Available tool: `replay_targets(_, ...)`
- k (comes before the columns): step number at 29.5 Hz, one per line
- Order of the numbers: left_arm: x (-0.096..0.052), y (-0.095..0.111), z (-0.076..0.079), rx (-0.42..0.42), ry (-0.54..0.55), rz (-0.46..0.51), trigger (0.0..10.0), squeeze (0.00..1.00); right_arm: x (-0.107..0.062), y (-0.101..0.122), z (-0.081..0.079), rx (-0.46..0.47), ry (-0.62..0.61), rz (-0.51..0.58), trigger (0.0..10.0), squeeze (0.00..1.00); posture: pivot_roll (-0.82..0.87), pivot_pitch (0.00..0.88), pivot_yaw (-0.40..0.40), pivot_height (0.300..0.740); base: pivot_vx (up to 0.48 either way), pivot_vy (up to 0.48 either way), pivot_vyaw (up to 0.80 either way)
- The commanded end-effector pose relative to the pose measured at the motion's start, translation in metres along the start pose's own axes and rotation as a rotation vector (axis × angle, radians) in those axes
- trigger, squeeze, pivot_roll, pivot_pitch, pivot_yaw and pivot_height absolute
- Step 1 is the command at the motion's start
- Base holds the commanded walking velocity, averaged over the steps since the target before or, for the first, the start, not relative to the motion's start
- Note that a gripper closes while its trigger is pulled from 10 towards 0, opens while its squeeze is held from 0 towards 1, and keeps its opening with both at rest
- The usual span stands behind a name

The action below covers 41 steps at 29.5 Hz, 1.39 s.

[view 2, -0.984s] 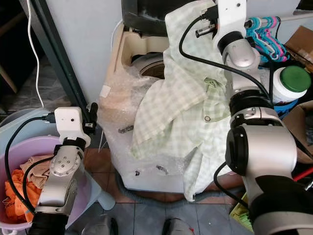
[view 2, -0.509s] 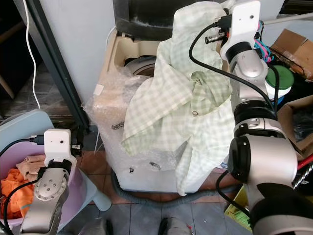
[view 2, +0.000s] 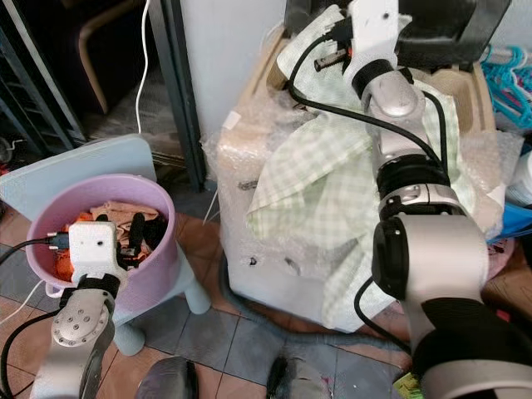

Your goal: Clothes washing

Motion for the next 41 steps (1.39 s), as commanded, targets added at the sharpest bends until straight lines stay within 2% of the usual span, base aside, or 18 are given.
replay_targets(1, 0.002, 0.008, 0.005, -0.015, -0.014, 0.016, 10.0, 0.00, 0.002, 0.006, 0.007, -0.009, -0.022, 0.004, 10.0, 0.00, 0.05, 0.106, -0.026, 0.740, 0.000, 0.000, 0.00)
replay_targets(7, 0.005, 0.004, 0.005, -0.019, -0.020, -0.001, 10.0, 0.00, 0.001, -0.003, 0.018, -0.038, -0.106, -0.067, 10.0, 0.00, 0.05, 0.102, -0.021, 0.740, 0.000, 0.000, 0.00)
replay_targets(10, 0.005, 0.001, 0.006, -0.017, -0.027, -0.022, 10.0, 0.00, -0.001, -0.028, 0.013, -0.090, -0.051, -0.241, 10.0, 0.00, 0.05, 0.105, -0.022, 0.740, 0.000, 0.000, 0.00)
replay_targets(12, 0.004, -0.001, 0.008, -0.007, -0.038, -0.039, 10.0, 0.00, -0.014, -0.058, 0.019, -0.104, -0.066, -0.437, 10.0, 0.00, 0.06, 0.108, -0.032, 0.740, 0.000, 0.000, 0.00)
replay_targets(14, 0.003, -0.004, 0.009, -0.005, -0.041, -0.050, 10.0, 0.00, -0.021, -0.065, 0.034, -0.024, -0.145, -0.489, 10.0, 0.00, 0.07, 0.108, -0.039, 0.740, 0.000, 0.000, 0.00)
replay_targets(17, 0.003, -0.007, 0.010, 0.001, -0.035, -0.063, 10.0, 0.00, -0.024, -0.067, 0.041, 0.010, -0.180, -0.503, 10.0, 0.00, 0.07, 0.107, -0.045, 0.740, 0.000, 0.000, 0.00)
replay_targets(18, 0.003, -0.008, 0.010, -0.005, -0.029, -0.068, 10.0, 0.00, -0.023, -0.065, 0.045, -0.023, -0.194, -0.498, 10.0, 1.00, 0.07, 0.107, -0.049, 0.740, 0.000, 0.000, 0.00)
replay_targets(19, 0.003, -0.008, 0.010, -0.005, -0.029, -0.068, 10.0, 0.00, -0.023, -0.065, 0.045, -0.023, -0.194, -0.498, 10.0, 1.00, 0.07, 0.107, -0.049, 0.740, 0.000, 0.000, 0.00)
replay_targets(20, 0.003, -0.009, 0.011, -0.007, -0.028, -0.071, 10.0, 0.00, -0.023, -0.064, 0.045, -0.046, -0.188, -0.494, 10.0, 1.00, 0.07, 0.105, -0.050, 0.740, 0.000, 0.000, 0.00)
replay_targets(21, 0.002, -0.011, 0.014, -0.010, -0.034, -0.078, 10.0, 0.00, -0.018, -0.055, 0.045, -0.110, -0.162, -0.444, 10.0, 1.00, 0.07, 0.103, -0.052, 0.740, 0.000, 0.000, 0.00)
replay_targets(22, 0.002, -0.011, 0.014, -0.010, -0.034, -0.078, 10.0, 0.00, -0.018, -0.055, 0.045, -0.110, -0.162, -0.444, 10.0, 1.00, 0.07, 0.103, -0.052, 0.740, 0.000, 0.000, 0.00)
replay_targets(25, 0.002, -0.013, 0.019, -0.017, -0.046, -0.092, 10.0, 0.00, -0.006, -0.020, 0.046, -0.300, -0.141, -0.239, 10.0, 1.00, 0.06, 0.102, -0.050, 0.740, 0.000, 0.000, 0.00)
replay_targets(26, 0.002, -0.015, 0.019, -0.039, -0.048, -0.105, 10.0, 0.00, -0.006, -0.017, 0.047, -0.318, -0.138, -0.223, 10.0, 1.00, 0.05, 0.099, -0.050, 0.740, 0.000, 0.000, 0.00)
replay_targets(33, 0.010, -0.015, 0.019, -0.041, -0.054, -0.103, 10.0, 0.00, -0.016, -0.009, 0.070, -0.282, -0.206, -0.128, 10.0, 1.00, 0.02, 0.085, -0.044, 0.740, 0.000, 0.000, 0.00)
replay_targets(38, 0.016, -0.012, 0.025, -0.045, -0.069, -0.088, 10.0, 0.00, -0.031, -0.001, 0.088, -0.208, -0.257, -0.011, 10.0, 1.00, 0.00, 0.072, -0.036, 0.740, 0.000, 0.000, 0.00)
replay_targets(41, 0.019, -0.010, 0.029, -0.051, -0.076, -0.083, 10.0, 0.00, -0.036, 0.001, 0.089, -0.166, -0.230, 0.038, 10.0, 1.00, -0.01, 0.066, -0.032, 0.740, 0.000, 0.000, 0.00)
Point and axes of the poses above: a point about 5 cm out from each wrist's last joint towards the gripper, its own x axis pointing out of the wrist towards the gripper, its own y axis along the axis of the wrist's last joint, z = x × y, the point moved 5 cm from there along x, pointing out of the wrist towards the gripper, and after that the axes turned 8 degrees about -x, right-handed, at the moved point
